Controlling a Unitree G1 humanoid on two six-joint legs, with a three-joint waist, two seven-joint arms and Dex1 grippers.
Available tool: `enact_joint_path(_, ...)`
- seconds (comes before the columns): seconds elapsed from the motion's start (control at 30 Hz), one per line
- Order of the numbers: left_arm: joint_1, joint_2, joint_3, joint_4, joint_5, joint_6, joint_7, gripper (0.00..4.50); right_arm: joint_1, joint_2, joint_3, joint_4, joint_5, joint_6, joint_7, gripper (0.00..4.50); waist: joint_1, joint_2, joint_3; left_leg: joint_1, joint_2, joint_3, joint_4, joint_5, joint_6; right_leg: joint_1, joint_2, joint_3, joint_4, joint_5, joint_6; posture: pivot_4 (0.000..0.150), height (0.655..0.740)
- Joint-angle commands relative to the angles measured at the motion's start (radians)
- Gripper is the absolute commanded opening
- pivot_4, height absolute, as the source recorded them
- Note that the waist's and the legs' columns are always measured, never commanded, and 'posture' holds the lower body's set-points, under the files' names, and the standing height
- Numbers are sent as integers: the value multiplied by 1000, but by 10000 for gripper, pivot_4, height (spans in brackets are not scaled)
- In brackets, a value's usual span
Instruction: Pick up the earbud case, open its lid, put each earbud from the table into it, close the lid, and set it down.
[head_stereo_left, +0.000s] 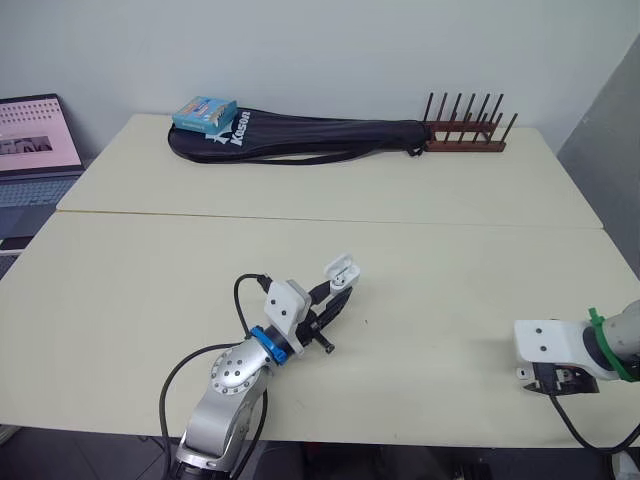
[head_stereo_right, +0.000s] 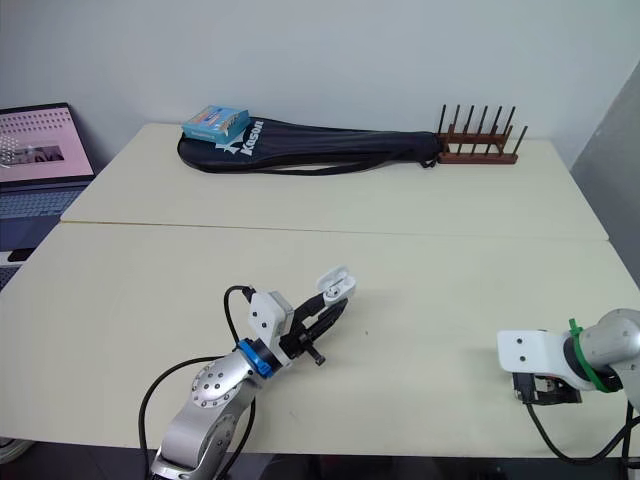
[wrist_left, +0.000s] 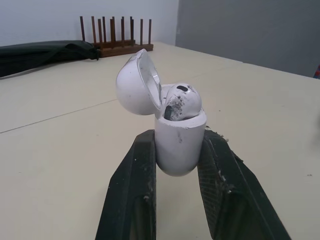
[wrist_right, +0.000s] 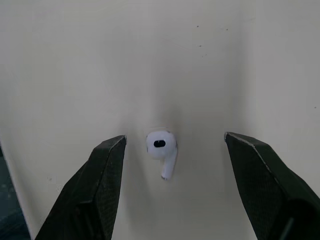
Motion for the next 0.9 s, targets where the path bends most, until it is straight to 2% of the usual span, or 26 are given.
enact_joint_path(0.03,-7,3,5,-27,-8,-9,-5,7681,-23,4,15,17,-22,-11,-18,32606,0,0,0,-1,0,0,0,0,0,0,0,0,0,0,0,1500,7274)
enact_joint_path(0.13,-6,4,4,-30,-7,-8,-3,7681,-30,12,29,33,-26,-13,-22,32606,-1,-1,0,-1,0,0,0,0,0,-1,0,0,0,0,0,1500,7274)
enact_joint_path(0.23,-5,5,4,-32,-7,-7,-3,7681,-22,6,34,48,-30,-20,-21,26852,-1,-3,0,0,0,0,0,0,0,0,0,0,0,0,0,1500,7274)
enact_joint_path(0.43,-7,5,4,-30,-9,-8,-5,7681,-5,6,28,40,-26,-23,-17,5191,-2,-5,0,1,1,0,0,0,0,0,0,0,-1,1,1,1500,7274)
enact_joint_path(0.47,-8,5,4,-29,-9,-8,-5,7681,-6,10,26,36,-23,-22,-20,3611,-2,-5,0,1,1,0,0,0,0,0,0,0,-1,1,1,1500,7274)
enact_joint_path(0.7,-22,3,4,-19,-14,-14,-14,7681,-98,50,-17,-22,66,11,-3,3658,-3,-5,0,1,0,0,0,0,0,0,0,0,-2,1,1,1500,7274)
enact_joint_path(0.8,-36,0,4,-13,-24,-18,-28,7681,-276,198,-27,-63,191,91,-56,3658,-8,-5,0,1,1,0,0,0,0,-1,1,1,-2,1,1,1500,7274)
enact_joint_path(0.9,-54,-7,4,-4,-29,-24,-40,7681,-392,350,-36,-98,282,178,-137,3658,-3,-5,0,0,1,-1,0,0,0,-1,1,0,-2,1,1,1500,7274)
